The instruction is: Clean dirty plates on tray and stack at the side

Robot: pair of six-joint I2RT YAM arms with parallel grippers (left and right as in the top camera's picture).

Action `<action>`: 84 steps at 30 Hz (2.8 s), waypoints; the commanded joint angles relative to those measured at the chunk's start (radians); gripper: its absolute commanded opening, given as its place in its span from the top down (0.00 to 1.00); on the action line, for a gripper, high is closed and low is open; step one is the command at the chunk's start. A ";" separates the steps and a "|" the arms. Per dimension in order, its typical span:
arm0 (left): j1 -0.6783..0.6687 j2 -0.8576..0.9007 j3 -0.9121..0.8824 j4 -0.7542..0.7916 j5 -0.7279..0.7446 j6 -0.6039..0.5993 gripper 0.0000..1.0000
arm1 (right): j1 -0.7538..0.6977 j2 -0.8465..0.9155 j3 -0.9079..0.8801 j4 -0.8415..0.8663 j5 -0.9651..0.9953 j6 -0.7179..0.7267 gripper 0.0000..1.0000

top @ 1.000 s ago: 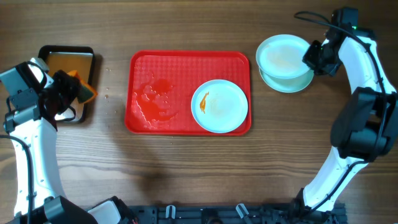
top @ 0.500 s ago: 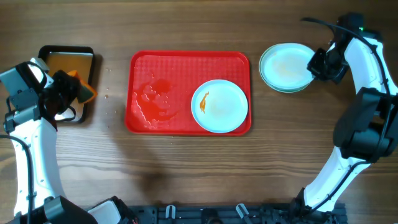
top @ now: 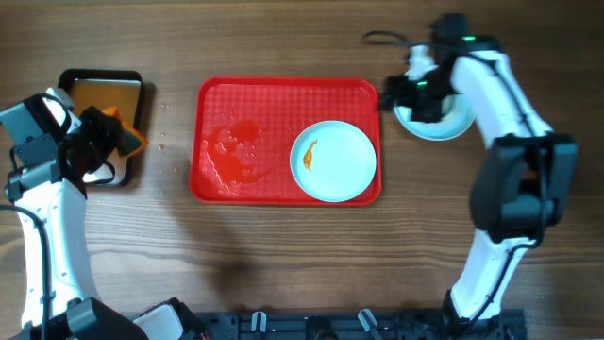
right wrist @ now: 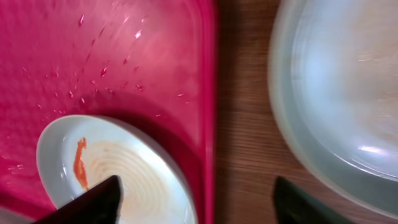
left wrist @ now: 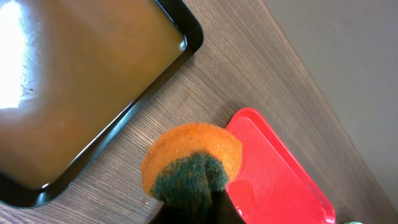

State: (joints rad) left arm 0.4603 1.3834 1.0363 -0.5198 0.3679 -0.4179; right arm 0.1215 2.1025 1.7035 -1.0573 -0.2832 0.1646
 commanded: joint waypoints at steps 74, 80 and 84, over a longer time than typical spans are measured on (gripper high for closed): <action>-0.560 0.176 -0.005 0.042 0.015 -0.006 0.96 | 0.298 0.088 -0.019 0.230 0.204 0.280 0.67; -0.571 0.177 -0.005 0.052 -0.029 -0.006 0.96 | 0.305 0.162 -0.027 0.225 0.119 0.281 0.74; -0.571 0.181 -0.005 0.056 -0.028 -0.010 0.96 | 0.308 0.165 -0.028 0.203 0.089 0.283 0.83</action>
State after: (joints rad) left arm -0.1089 1.5543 1.0359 -0.4713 0.3492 -0.4179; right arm 0.4217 2.2395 1.6890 -0.8417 -0.1547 0.4461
